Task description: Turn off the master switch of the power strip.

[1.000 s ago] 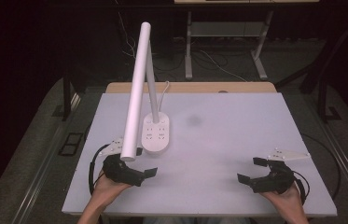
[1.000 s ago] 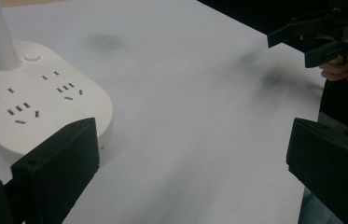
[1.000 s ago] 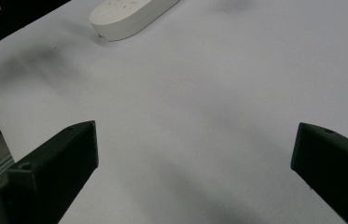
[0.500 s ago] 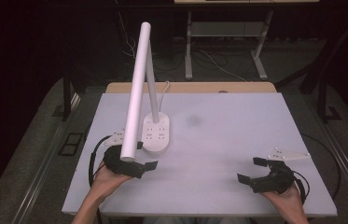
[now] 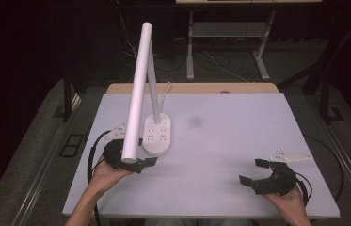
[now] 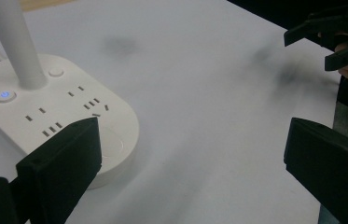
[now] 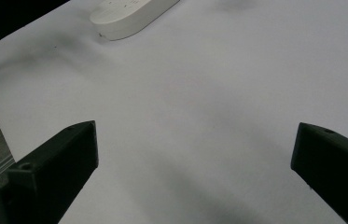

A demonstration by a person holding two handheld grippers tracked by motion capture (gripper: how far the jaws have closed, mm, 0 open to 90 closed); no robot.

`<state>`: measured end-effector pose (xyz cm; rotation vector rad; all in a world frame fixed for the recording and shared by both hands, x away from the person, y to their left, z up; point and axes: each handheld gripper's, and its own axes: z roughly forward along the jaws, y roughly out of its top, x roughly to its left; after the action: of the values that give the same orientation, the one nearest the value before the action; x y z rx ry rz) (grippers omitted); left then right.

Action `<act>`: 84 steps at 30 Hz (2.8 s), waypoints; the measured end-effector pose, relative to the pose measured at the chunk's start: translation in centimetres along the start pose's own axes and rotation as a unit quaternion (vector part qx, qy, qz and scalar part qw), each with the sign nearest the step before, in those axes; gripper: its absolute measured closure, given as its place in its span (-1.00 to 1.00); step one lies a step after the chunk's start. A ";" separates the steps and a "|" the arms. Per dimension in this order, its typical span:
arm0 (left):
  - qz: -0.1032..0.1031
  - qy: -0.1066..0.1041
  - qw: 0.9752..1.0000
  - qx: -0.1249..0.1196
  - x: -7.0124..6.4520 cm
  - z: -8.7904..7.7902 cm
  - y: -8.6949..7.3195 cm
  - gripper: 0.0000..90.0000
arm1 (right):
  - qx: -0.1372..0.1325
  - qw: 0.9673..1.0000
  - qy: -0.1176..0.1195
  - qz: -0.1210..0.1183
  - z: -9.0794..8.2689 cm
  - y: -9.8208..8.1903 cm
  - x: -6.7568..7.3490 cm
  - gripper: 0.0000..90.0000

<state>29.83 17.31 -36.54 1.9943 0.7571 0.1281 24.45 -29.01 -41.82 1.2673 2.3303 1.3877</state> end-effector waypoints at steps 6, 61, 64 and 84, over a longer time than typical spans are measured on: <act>0.000 0.004 1.000 0.001 0.5 -0.1 0.5 -0.93 | -0.001 1.000 -0.001 -0.001 0.0 0.0 -0.1 -1.00; -0.024 0.049 0.998 0.027 6.8 0.1 5.3 -0.89 | -0.004 1.000 -0.009 0.006 -0.2 -0.2 -0.5 -1.00; -0.019 0.051 0.998 0.030 7.4 0.2 5.5 -0.89 | -0.004 1.000 -0.010 0.006 -0.2 -0.2 -0.5 -1.00; -0.047 0.075 0.996 0.016 10.4 1.3 6.0 -0.84 | -0.005 1.000 -0.008 0.005 -0.1 -0.1 -0.5 -1.00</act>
<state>41.43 20.07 -34.56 1.9903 0.9540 0.2135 24.61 -29.48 -41.98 1.2836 2.3080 1.3851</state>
